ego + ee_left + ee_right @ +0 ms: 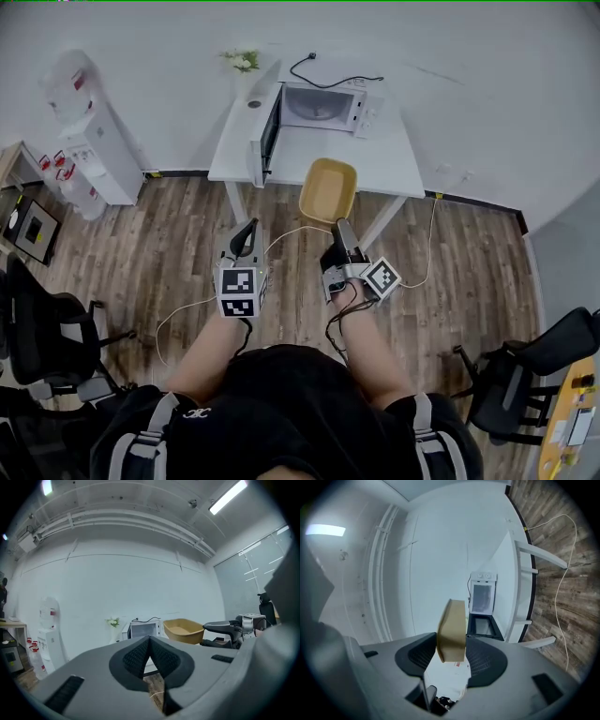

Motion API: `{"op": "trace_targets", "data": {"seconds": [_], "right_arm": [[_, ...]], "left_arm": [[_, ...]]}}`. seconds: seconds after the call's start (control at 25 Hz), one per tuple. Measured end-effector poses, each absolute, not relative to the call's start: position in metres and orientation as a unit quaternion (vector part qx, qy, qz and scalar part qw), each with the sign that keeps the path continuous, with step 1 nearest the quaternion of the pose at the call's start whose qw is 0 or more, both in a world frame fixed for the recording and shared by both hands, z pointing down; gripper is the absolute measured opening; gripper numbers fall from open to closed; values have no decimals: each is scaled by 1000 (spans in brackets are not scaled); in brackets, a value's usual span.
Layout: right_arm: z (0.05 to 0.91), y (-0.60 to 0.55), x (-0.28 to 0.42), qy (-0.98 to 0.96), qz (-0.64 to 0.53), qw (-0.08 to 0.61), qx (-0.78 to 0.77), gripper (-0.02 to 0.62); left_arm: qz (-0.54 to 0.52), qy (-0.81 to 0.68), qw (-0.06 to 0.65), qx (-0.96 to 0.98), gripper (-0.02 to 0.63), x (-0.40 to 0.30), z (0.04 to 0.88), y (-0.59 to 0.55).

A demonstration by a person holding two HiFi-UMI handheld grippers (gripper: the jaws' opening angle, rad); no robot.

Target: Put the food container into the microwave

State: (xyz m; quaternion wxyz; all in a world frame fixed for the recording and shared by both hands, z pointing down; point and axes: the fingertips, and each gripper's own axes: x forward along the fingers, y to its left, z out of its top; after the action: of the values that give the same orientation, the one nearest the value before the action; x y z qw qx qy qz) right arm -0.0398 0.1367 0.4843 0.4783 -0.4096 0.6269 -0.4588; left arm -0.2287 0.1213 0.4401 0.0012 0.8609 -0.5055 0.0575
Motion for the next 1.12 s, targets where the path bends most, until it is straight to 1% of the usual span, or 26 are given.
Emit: {"op": "trace_targets", "data": {"seconds": [0.2, 0.44, 0.56, 0.88, 1.12], "right_arm": [[491, 130, -48, 614, -447, 490, -428, 207], [490, 121, -56, 618, -440, 490, -430, 207], [488, 112, -52, 621, -436, 490, -429, 207], [499, 55, -19, 618, -446, 496, -416, 207], [506, -17, 14, 622, -454, 492, -406, 207]], "left_arm": [[44, -483, 3, 874, 14, -239, 440, 108], [31, -464, -15, 885, 14, -234, 428, 94], [31, -460, -11, 887, 14, -228, 431, 83], [45, -463, -10, 885, 15, -195, 445, 35], [56, -461, -17, 886, 14, -146, 449, -27]]}}
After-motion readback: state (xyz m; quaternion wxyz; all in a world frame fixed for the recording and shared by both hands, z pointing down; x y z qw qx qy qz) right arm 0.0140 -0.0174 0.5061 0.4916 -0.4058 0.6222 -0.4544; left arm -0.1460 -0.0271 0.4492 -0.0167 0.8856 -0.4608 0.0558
